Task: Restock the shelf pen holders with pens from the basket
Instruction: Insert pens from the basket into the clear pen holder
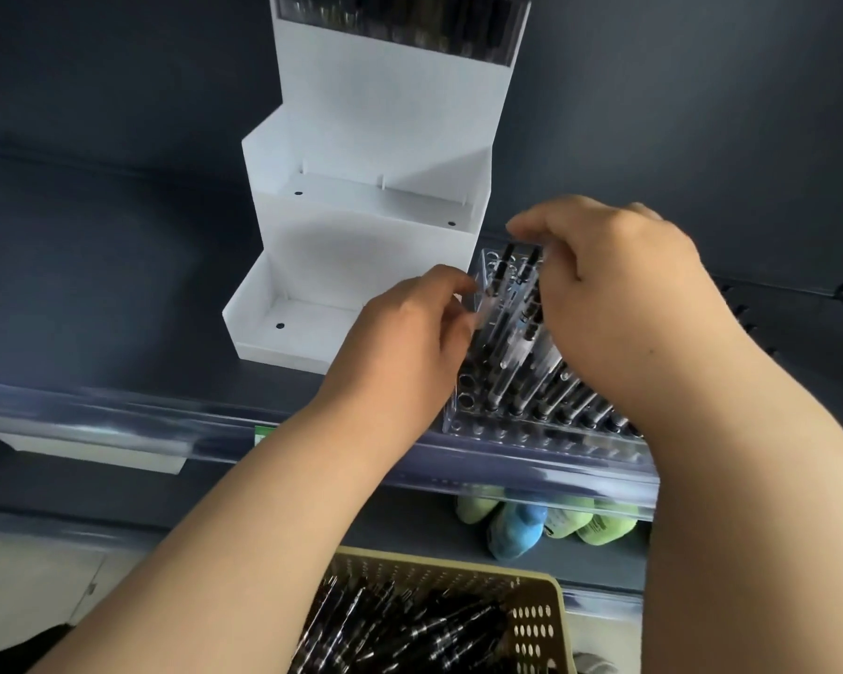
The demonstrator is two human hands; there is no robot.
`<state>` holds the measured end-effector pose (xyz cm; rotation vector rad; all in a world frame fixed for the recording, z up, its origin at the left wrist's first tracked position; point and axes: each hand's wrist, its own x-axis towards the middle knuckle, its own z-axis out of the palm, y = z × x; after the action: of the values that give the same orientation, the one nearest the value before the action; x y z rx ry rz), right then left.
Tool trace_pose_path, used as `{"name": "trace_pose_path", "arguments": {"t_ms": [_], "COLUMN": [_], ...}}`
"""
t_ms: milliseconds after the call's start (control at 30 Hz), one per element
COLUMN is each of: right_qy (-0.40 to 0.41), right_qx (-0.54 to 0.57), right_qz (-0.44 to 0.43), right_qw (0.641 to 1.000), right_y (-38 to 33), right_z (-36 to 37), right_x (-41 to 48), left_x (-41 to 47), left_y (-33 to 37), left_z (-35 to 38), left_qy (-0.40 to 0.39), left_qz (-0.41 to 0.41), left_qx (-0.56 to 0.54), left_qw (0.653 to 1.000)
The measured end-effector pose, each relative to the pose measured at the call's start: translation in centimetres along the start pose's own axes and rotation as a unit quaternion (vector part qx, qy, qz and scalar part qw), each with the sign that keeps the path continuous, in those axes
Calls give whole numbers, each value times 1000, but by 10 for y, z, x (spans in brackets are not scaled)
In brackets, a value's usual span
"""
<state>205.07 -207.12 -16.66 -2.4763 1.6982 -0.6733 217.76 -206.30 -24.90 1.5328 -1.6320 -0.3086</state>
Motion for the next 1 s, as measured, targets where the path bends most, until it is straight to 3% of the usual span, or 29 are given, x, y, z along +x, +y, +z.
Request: {"name": "trace_pose_path", "arguments": {"t_ms": [267, 333, 433, 533, 700, 800, 867, 1000], "right_qy": [155, 142, 56, -107, -270, -384, -431, -432], "right_qx": [51, 45, 33, 20, 4, -17, -26, -28], "right_qz": [-66, -85, -89, -43, 93, 155, 181, 202], "right_qw": [984, 985, 994, 993, 958, 910, 884, 879], "right_y": [-8, -8, -2, 6, 13, 15, 19, 29], "right_z": [5, 18, 45, 69, 102, 121, 131, 137], "right_x": [-41, -63, -110, -157, -208, -239, -259, -264], "left_x": [-48, -68, -106, -147, -186, -205, -219, -224], "left_y": [-6, -8, -13, -21, -29, -33, -36, -48], "left_z": [-31, -38, -44, -42, -31, -26, -23, -17], "left_qy": [-67, -94, -135, -195, -256, -294, -314, -311], "left_qz": [27, 13, -31, -73, -121, -133, -141, -156], "left_qx": [141, 154, 162, 169, 181, 197, 208, 209], "left_qw": [987, 983, 977, 963, 942, 926, 916, 914]}}
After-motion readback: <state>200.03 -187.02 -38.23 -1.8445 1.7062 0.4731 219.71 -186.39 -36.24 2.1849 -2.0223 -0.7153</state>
